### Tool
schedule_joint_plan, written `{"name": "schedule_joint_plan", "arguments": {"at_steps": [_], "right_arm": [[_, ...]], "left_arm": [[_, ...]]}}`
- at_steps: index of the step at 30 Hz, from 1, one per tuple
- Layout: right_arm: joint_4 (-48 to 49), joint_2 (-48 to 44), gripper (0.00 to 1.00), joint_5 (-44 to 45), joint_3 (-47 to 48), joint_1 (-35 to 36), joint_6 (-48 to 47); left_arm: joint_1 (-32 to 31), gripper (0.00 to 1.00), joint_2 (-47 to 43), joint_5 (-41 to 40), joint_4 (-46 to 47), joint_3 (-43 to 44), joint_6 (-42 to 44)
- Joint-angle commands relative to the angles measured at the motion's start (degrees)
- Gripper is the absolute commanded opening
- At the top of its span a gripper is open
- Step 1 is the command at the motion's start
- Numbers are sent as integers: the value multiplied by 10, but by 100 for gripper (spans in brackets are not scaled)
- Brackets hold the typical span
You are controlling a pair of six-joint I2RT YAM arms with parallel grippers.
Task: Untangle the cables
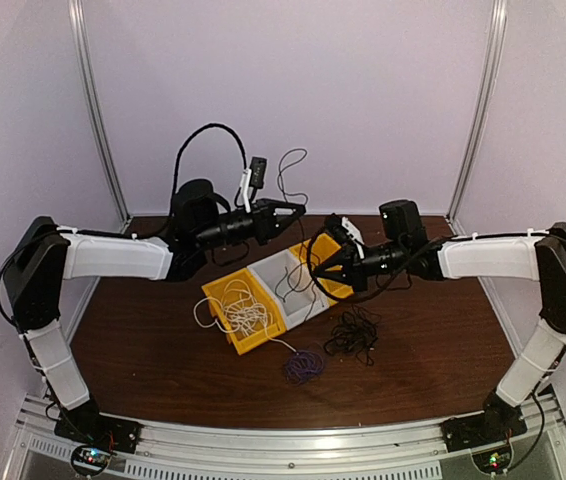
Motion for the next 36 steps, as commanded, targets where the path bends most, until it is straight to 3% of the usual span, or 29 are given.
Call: {"name": "schedule_joint_plan", "arguments": {"at_steps": [1, 13, 24, 31, 36], "right_arm": [[36, -13, 0, 11, 26, 4, 14], [109, 102, 0, 86, 101, 4, 34], [80, 162, 0, 199, 123, 31, -11], [18, 185, 1, 227, 149, 49, -31], [-40, 184, 14, 225, 160, 49, -50]], "left_arm": [[17, 0, 13, -15, 84, -24, -18], [56, 0, 53, -40, 91, -56, 8], [70, 0, 96, -23, 68, -36, 20], [76, 0, 95, -22, -22, -34, 56], [77, 0, 97, -48, -137, -11, 107]]}}
